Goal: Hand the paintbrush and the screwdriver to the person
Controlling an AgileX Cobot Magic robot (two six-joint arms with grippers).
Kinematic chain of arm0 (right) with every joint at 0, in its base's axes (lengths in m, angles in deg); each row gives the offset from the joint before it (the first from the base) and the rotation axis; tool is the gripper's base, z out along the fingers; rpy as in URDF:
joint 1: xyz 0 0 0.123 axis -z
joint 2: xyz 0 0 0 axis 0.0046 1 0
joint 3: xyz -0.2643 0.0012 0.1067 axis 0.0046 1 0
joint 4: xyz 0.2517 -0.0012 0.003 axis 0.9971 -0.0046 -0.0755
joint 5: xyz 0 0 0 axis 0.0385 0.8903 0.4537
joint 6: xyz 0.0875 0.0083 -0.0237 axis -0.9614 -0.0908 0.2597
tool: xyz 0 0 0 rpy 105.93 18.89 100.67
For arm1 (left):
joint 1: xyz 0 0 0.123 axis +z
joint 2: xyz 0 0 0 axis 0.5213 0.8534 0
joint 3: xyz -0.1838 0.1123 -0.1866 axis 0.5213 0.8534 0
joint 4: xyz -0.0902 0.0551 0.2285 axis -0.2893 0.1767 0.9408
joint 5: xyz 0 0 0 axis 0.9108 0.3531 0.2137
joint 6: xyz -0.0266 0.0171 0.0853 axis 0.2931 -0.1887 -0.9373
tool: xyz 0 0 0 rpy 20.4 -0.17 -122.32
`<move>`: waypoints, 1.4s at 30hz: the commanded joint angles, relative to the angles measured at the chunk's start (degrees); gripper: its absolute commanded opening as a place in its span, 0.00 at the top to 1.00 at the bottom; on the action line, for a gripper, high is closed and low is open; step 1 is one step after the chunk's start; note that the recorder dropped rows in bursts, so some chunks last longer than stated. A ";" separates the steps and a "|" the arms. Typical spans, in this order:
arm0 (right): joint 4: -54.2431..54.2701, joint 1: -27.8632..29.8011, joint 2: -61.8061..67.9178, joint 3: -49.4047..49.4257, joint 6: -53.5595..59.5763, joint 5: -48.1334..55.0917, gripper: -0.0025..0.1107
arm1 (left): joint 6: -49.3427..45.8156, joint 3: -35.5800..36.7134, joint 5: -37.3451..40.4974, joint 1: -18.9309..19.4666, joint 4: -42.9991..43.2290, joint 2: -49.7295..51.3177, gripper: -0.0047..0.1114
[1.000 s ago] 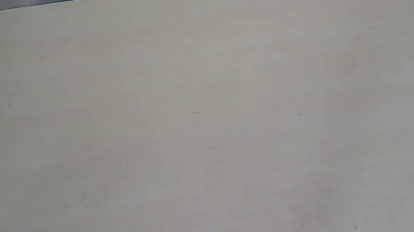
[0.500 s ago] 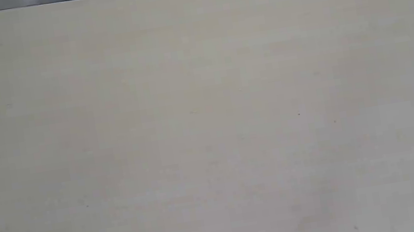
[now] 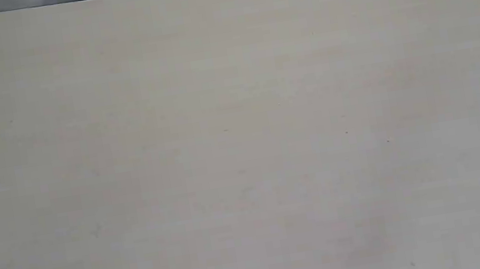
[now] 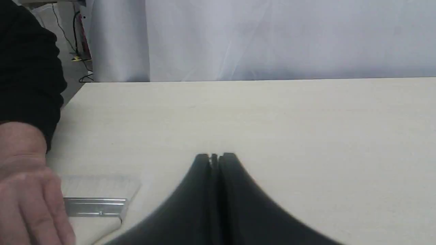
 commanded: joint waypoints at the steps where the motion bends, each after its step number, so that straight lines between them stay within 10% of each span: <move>1: -0.16 0.11 -0.23 1.79 -1.92 -0.22 0.94 | 0.12 0.12 -0.20 -0.47 -0.25 -0.14 0.96; 42: -4.24 0.11 -0.23 8.19 -6.38 -0.20 0.94 | 0.12 0.12 -0.35 -0.47 -0.02 -0.14 0.96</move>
